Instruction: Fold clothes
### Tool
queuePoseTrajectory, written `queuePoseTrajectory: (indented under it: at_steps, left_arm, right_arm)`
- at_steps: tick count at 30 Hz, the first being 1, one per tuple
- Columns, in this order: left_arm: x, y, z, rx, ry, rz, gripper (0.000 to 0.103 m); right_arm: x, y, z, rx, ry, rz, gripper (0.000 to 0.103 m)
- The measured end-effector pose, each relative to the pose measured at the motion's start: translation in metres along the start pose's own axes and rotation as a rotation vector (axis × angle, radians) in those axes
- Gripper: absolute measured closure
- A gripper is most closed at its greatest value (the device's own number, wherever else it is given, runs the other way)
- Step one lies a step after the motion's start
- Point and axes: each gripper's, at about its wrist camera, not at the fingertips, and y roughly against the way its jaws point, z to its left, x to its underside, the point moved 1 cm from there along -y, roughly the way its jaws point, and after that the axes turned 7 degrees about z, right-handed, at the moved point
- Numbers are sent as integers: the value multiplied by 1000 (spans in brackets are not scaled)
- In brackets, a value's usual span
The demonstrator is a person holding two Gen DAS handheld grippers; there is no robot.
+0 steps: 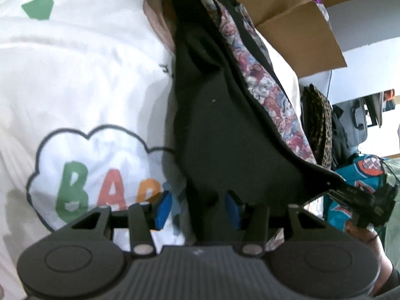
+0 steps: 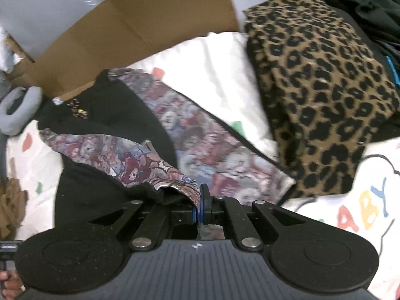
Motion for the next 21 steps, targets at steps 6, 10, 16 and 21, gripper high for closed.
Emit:
queuePoseTrajectory:
  at_steps: [6, 10, 16, 21]
  left_arm:
    - [12, -14, -3, 17, -13, 53, 52]
    - [18, -17, -7, 33, -8, 65, 51]
    - [26, -25, -11, 62, 4, 88, 51]
    - [27, -31, -13, 74, 0, 113, 51]
  right_arm:
    - [10, -17, -19, 57, -15, 44, 98]
    - [12, -14, -18, 87, 47, 41, 89]
    - [9, -5, 0, 144, 228, -7, 63]
    - [6, -6, 14, 159, 342, -21, 63]
